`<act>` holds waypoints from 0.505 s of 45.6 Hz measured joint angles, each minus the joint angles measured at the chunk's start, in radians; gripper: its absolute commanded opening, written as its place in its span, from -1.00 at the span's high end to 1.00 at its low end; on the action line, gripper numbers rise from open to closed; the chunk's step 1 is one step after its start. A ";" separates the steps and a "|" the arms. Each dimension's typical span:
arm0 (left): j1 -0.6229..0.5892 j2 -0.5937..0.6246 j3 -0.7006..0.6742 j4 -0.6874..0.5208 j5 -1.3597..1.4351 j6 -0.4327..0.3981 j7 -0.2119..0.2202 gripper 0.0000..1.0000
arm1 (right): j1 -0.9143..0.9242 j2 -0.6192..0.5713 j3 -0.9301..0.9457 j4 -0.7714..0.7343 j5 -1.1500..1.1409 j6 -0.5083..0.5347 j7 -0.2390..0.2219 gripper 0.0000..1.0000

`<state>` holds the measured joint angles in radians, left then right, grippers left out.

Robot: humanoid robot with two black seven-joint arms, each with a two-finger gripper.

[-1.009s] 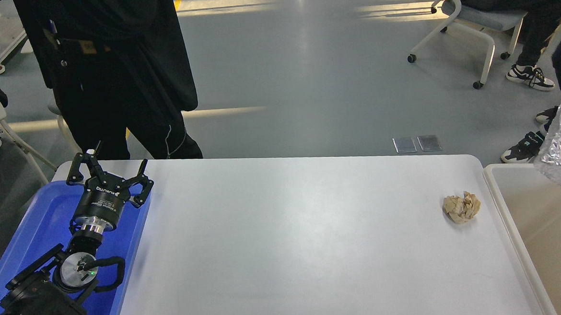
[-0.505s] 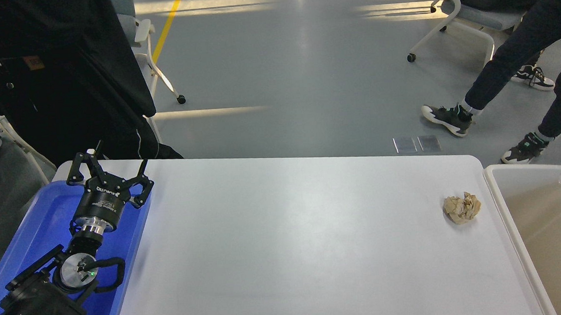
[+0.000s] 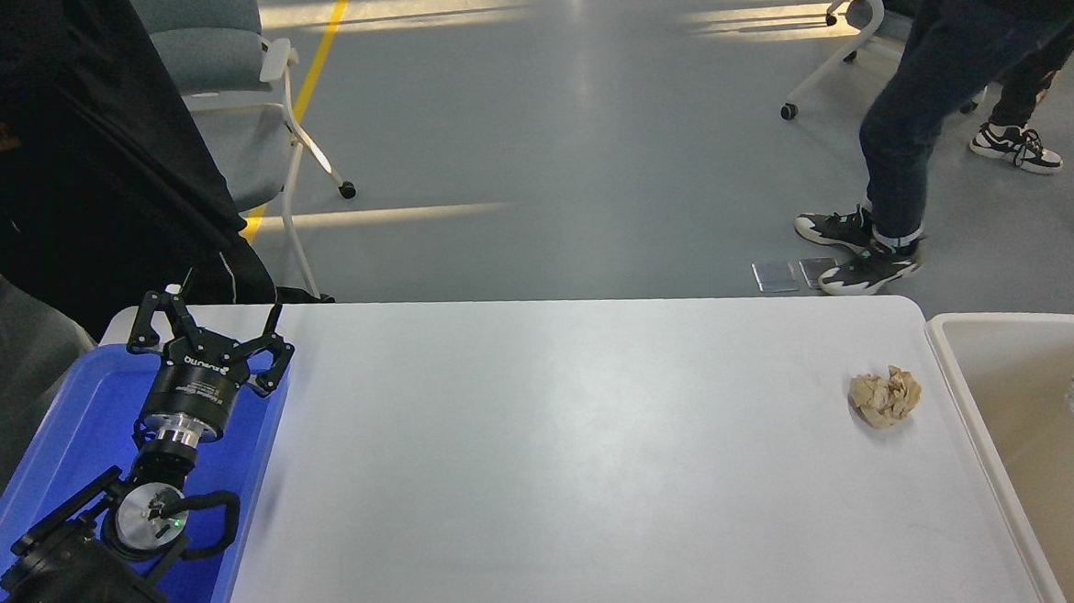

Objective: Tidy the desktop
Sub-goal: 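Release the foil bag into the white bin with the right gripper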

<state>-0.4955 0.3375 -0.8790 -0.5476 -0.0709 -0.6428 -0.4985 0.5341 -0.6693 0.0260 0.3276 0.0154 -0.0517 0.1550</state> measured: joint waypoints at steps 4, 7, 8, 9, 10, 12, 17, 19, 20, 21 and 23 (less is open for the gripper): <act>0.000 0.000 0.000 0.000 0.000 0.000 0.000 -1.00 | -0.008 0.056 0.003 -0.074 0.002 0.003 -0.002 1.00; 0.000 0.000 0.000 0.000 -0.001 0.000 0.000 -1.00 | -0.014 0.092 0.004 -0.115 0.004 0.002 -0.004 1.00; 0.000 0.000 0.000 0.000 -0.001 0.000 0.000 -1.00 | -0.015 0.102 0.005 -0.125 0.004 0.001 -0.004 1.00; 0.000 0.000 0.000 0.000 -0.001 0.000 0.000 -1.00 | -0.017 0.113 0.006 -0.138 0.004 0.000 -0.004 1.00; 0.000 0.000 0.000 0.000 -0.001 0.000 0.000 -1.00 | -0.018 0.121 0.008 -0.147 0.005 -0.002 -0.004 1.00; 0.000 0.000 0.000 0.000 -0.001 0.000 0.000 -1.00 | -0.020 0.139 0.014 -0.167 0.005 -0.004 -0.005 1.00; 0.000 0.000 0.000 0.000 -0.001 0.000 0.000 -1.00 | -0.023 0.173 0.026 -0.212 0.006 -0.008 -0.006 1.00; 0.000 0.000 0.000 0.000 -0.001 0.000 0.000 -1.00 | -0.024 0.182 0.029 -0.225 0.006 -0.009 -0.006 1.00; 0.000 0.000 0.000 0.000 -0.001 0.000 0.000 -1.00 | -0.024 0.186 0.031 -0.231 0.007 -0.009 -0.006 1.00; 0.000 0.000 0.000 0.000 -0.001 0.000 0.000 -1.00 | -0.025 0.192 0.033 -0.238 0.007 -0.009 -0.006 1.00; 0.000 0.000 -0.001 0.000 -0.001 0.000 0.000 -1.00 | -0.025 0.197 0.035 -0.246 0.007 -0.010 -0.006 1.00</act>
<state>-0.4955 0.3375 -0.8798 -0.5476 -0.0720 -0.6428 -0.4985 0.5088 -0.4719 0.0608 0.0816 0.0222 -0.0613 0.1488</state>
